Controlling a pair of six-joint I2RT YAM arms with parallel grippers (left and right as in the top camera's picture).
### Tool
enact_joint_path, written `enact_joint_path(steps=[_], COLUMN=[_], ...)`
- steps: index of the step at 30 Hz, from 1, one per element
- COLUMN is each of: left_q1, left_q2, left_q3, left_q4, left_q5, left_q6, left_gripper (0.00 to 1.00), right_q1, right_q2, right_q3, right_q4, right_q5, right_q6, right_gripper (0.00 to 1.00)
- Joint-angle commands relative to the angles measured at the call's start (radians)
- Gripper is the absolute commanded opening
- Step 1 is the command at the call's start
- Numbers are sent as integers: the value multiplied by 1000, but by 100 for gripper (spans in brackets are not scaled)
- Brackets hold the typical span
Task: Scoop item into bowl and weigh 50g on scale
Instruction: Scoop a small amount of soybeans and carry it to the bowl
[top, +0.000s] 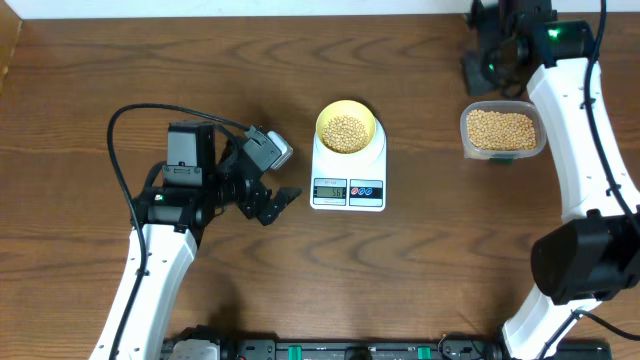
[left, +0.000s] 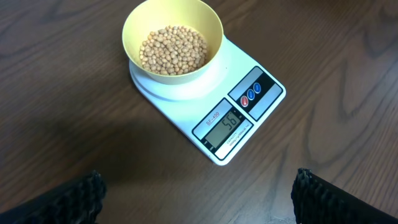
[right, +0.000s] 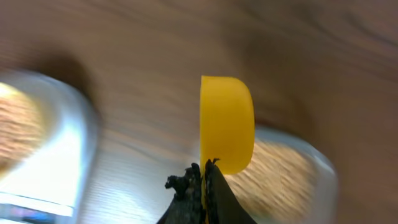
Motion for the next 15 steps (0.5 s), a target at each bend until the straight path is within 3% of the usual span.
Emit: enact_joint_path(steps=[1,9,15], left_q1=[5,5,5], left_q2=[6,6,6], left_q3=[10,10,10], left_q4=[1,1,1], left_q5=[-6,-6,-6], left_q6=[14,14,14], left_gripper=[98,97,97], right_q1=[60,218,278], right_q2=[19,32,35], right_q3=[-3,-3,-3], right_q4=[59,75,73], right_q5=[-327,-313,-186], right_q6=[78,9,-66], right_gripper=[1,1,1])
